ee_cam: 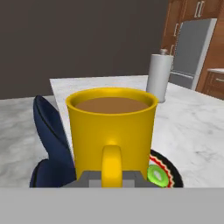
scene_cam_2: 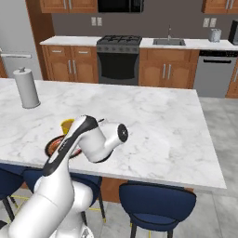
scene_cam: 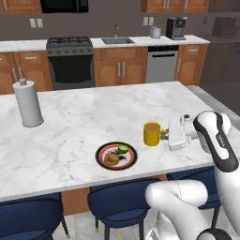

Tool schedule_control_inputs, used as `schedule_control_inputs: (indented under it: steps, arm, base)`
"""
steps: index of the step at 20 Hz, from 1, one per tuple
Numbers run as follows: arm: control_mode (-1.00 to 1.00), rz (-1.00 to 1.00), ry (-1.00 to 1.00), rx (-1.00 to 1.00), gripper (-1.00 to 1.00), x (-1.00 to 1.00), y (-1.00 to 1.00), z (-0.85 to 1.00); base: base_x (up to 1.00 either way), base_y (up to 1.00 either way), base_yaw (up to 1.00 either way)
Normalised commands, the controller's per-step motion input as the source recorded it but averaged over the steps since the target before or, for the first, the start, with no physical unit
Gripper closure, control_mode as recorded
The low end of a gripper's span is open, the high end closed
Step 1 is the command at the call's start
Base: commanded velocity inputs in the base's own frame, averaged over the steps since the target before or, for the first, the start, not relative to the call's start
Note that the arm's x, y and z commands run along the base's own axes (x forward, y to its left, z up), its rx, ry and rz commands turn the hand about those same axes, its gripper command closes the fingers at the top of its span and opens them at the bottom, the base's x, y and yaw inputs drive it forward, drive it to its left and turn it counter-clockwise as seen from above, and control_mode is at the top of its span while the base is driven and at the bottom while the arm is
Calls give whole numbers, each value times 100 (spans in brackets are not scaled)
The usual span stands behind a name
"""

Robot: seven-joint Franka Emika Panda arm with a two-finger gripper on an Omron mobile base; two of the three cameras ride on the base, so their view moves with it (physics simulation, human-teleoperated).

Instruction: Pick up the brewed coffee from the coffee machine and place it next to the breakfast plate on the dining counter.

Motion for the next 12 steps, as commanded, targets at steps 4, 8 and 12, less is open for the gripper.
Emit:
schedule_control_inputs:
  steps: [4, 8, 12]
  arm:
    - [-100, -2, 4, 0, 100, 65, -5, -23]
    - [-100, -2, 6, -1, 100, 63, -6, -25]
    - [-100, 0, 5, -1, 100, 36, -13, -13]
  base:
    - [0, 0, 0]
    - [0, 0, 0]
    - [0, 0, 0]
